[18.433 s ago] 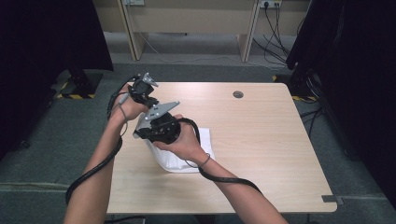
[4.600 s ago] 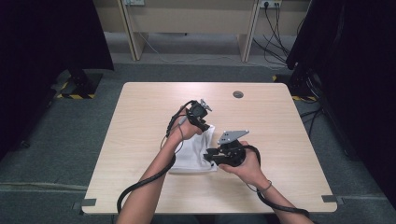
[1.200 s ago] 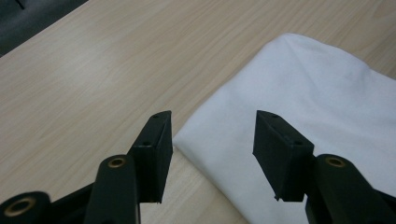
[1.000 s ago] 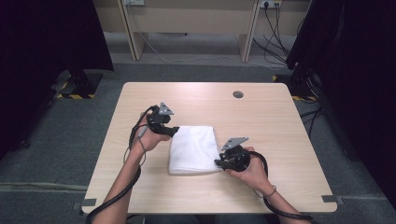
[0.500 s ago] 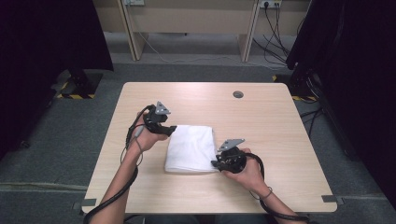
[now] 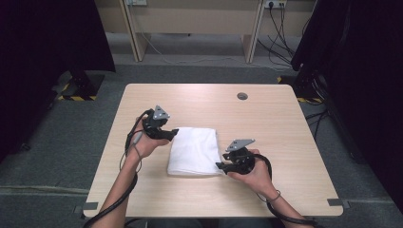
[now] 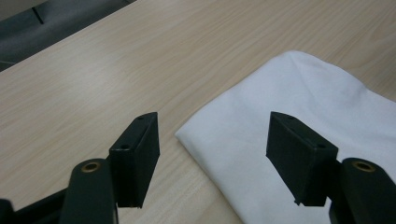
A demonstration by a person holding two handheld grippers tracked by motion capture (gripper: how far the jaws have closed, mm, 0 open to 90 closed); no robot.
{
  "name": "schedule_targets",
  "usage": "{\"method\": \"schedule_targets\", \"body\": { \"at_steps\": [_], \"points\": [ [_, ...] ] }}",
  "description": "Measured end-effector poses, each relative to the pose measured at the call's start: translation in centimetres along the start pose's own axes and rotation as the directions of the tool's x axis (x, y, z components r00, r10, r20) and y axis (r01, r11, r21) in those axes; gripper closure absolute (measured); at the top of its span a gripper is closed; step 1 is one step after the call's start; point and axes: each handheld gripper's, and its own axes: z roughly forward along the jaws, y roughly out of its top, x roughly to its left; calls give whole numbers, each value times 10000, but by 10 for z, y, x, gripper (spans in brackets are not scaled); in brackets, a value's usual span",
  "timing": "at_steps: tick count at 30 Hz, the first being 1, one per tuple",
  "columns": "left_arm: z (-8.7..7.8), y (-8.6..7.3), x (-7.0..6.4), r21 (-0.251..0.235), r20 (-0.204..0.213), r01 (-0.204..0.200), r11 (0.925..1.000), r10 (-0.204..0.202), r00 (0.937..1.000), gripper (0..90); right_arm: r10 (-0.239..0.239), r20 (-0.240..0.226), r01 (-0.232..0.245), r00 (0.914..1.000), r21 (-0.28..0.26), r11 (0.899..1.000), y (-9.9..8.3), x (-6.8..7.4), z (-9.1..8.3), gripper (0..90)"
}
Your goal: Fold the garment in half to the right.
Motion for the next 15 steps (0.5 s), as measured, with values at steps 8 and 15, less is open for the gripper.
{"method": "schedule_targets", "body": {
  "at_steps": [8,15],
  "points": [
    [-6,-6,-3,-252,-75,5,9997,-7,10000,287,229,305,-226,9993,-99,9997,-5,-16,-14,431],
    [-12,-14,-3,-355,-207,81,9993,-88,9997,279,439,489,-432,9978,-161,9989,-13,-27,-27,416]
  ]
}}
